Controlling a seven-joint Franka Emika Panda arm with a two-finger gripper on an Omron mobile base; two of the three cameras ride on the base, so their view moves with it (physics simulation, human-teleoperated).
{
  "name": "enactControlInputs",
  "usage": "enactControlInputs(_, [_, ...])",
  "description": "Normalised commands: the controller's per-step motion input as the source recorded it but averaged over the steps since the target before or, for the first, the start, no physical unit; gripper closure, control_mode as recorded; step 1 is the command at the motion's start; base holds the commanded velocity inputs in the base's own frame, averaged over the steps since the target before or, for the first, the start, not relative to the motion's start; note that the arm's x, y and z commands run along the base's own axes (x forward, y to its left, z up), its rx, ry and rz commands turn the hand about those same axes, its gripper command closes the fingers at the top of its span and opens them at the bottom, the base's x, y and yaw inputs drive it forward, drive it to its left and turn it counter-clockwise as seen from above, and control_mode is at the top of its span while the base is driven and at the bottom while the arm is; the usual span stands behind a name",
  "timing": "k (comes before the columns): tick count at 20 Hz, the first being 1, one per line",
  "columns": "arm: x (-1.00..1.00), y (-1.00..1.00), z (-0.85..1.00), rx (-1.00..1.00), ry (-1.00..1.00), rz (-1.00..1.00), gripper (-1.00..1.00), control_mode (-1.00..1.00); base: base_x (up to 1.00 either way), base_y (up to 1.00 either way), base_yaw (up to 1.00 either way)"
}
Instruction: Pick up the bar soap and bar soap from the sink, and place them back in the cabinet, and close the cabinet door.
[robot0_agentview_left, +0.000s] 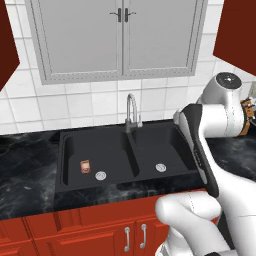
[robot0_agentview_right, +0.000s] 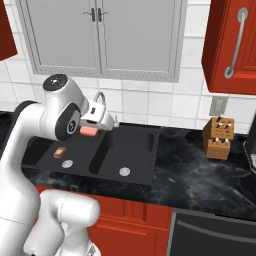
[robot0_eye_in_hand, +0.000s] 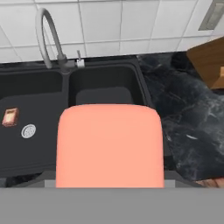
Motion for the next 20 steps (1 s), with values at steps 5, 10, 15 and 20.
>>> enactControlInputs(5, [0.0,0.0,0.29,0.0,-0.01,0.0,1.0,-1.0,0.0,0.0,0.0])
enactControlInputs(10, [0.0,0.0,0.36,0.0,0.0,0.0,1.0,-1.0,0.0,0.0,0.0])
enactControlInputs(15, [0.0,0.0,0.29,0.0,0.0,0.0,1.0,-1.0,0.0,0.0,0.0])
enactControlInputs(20, [-0.02,0.0,0.05,0.0,0.0,0.01,1.0,-1.0,0.0,0.0,0.0])
